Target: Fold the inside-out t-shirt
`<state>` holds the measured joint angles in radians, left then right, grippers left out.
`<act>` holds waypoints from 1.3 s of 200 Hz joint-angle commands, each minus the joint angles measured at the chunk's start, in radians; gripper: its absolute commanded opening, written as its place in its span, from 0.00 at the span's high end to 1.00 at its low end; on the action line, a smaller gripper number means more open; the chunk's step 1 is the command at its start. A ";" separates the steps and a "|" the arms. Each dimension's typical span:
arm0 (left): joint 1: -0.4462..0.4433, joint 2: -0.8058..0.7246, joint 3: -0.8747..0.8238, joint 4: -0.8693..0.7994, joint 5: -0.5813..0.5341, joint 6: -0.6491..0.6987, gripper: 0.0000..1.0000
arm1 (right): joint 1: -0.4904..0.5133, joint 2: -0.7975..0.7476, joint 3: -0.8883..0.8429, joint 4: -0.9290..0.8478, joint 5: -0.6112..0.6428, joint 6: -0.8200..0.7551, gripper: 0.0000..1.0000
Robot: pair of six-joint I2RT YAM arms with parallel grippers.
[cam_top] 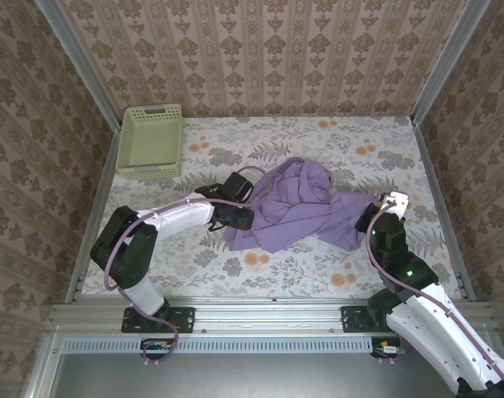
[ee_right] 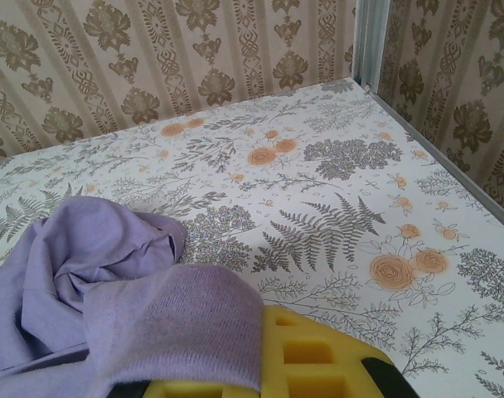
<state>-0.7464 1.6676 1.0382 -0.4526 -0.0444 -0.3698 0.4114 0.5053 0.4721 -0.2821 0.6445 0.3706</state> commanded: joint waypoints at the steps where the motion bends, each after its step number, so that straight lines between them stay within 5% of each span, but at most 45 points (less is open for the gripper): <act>1: 0.000 0.050 0.054 -0.011 0.039 0.021 0.50 | -0.011 0.001 0.026 -0.020 0.033 0.006 1.00; 92: 0.063 0.037 0.073 -0.032 0.018 0.015 1.00 | -0.038 0.004 0.074 -0.068 0.049 -0.006 1.00; 167: 0.281 -0.359 0.196 -0.023 0.071 0.011 1.00 | -0.093 0.151 0.403 -0.032 0.012 -0.112 1.00; 187: 0.434 -0.486 0.279 0.011 0.157 -0.047 1.00 | -0.131 0.228 0.611 -0.028 -0.051 -0.176 1.00; 216: 0.528 -0.682 0.305 0.074 0.102 -0.075 1.00 | -0.145 0.243 0.808 0.000 -0.212 -0.219 1.00; 260: 0.539 -0.804 0.111 0.075 0.074 -0.096 1.00 | -0.146 0.198 0.655 0.019 -0.340 -0.201 1.00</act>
<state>-0.2150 0.8333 1.2797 -0.3401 0.0471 -0.4248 0.2726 0.7078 1.2526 -0.2680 0.4156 0.1772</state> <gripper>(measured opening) 0.057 0.069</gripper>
